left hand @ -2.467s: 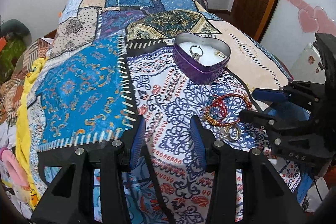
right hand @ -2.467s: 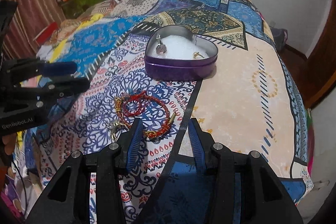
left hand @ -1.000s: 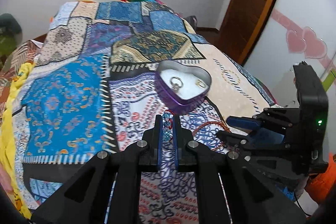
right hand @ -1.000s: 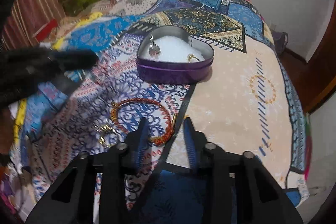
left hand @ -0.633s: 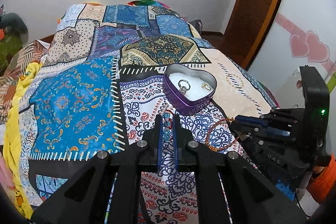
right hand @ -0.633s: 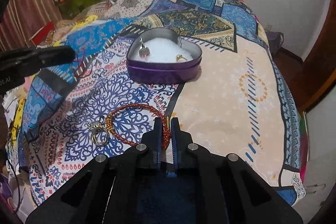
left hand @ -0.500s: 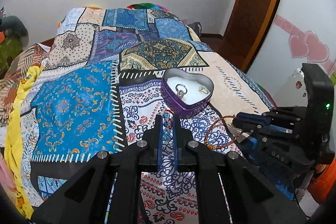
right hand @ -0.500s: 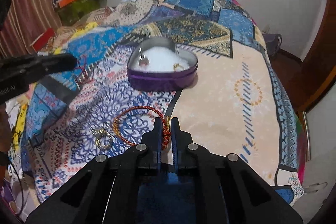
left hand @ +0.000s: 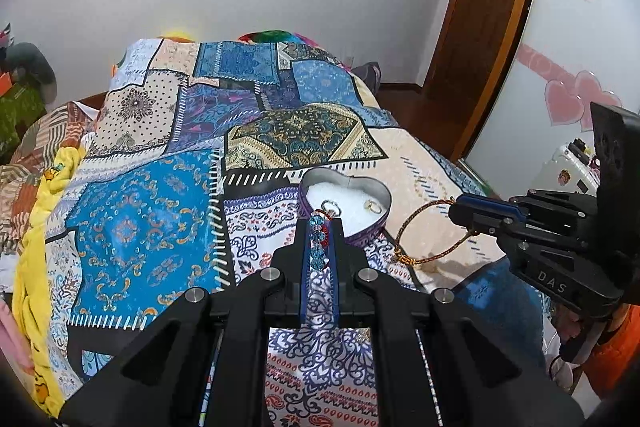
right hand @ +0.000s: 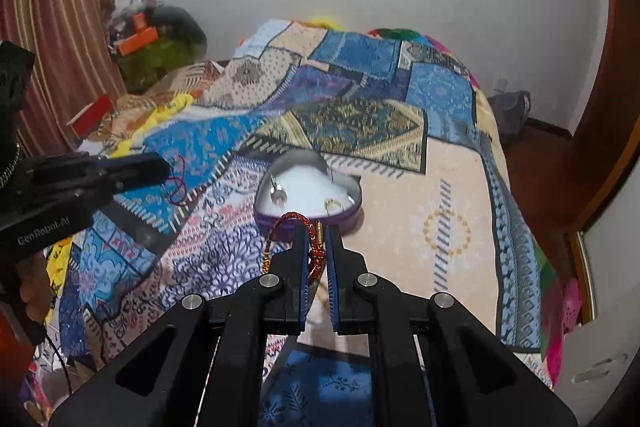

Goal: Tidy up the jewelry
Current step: 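Carry the beaded bracelet with the left tool while the right tool carries the red bracelet to the tin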

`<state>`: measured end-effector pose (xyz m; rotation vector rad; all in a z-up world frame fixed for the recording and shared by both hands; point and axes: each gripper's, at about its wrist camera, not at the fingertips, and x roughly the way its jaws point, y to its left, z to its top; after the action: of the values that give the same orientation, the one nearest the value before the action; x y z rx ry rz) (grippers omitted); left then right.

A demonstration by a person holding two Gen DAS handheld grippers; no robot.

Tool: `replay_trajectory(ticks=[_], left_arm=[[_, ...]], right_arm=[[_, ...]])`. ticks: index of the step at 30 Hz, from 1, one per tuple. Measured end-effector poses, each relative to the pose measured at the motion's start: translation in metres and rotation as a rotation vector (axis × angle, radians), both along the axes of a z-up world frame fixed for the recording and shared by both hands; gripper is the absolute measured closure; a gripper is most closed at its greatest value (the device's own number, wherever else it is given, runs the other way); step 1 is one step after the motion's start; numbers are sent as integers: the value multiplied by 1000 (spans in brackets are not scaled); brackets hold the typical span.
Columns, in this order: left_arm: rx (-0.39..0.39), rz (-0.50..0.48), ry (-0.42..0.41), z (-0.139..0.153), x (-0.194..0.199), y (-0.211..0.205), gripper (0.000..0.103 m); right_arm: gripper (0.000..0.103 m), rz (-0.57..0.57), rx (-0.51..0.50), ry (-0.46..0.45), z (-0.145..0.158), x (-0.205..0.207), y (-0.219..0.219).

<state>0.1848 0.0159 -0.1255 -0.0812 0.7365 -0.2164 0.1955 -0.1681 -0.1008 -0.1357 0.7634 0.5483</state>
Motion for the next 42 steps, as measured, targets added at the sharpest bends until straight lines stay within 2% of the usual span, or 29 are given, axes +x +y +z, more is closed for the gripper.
replay_trajectory(ticks=[11, 25, 36, 42], left_arm=[[-14, -17, -28, 10, 22, -16, 96], [-11, -25, -32, 3, 62, -28, 96], [4, -32, -15, -7, 94, -30, 96], [4, -36, 50, -27, 109, -28, 96]], right_arm=[[96, -20, 43, -44, 14, 14, -1], [96, -23, 65, -44, 11, 39, 6], [96, -18, 95, 23, -2, 69, 1], [96, 8, 105, 94, -18, 80, 4]])
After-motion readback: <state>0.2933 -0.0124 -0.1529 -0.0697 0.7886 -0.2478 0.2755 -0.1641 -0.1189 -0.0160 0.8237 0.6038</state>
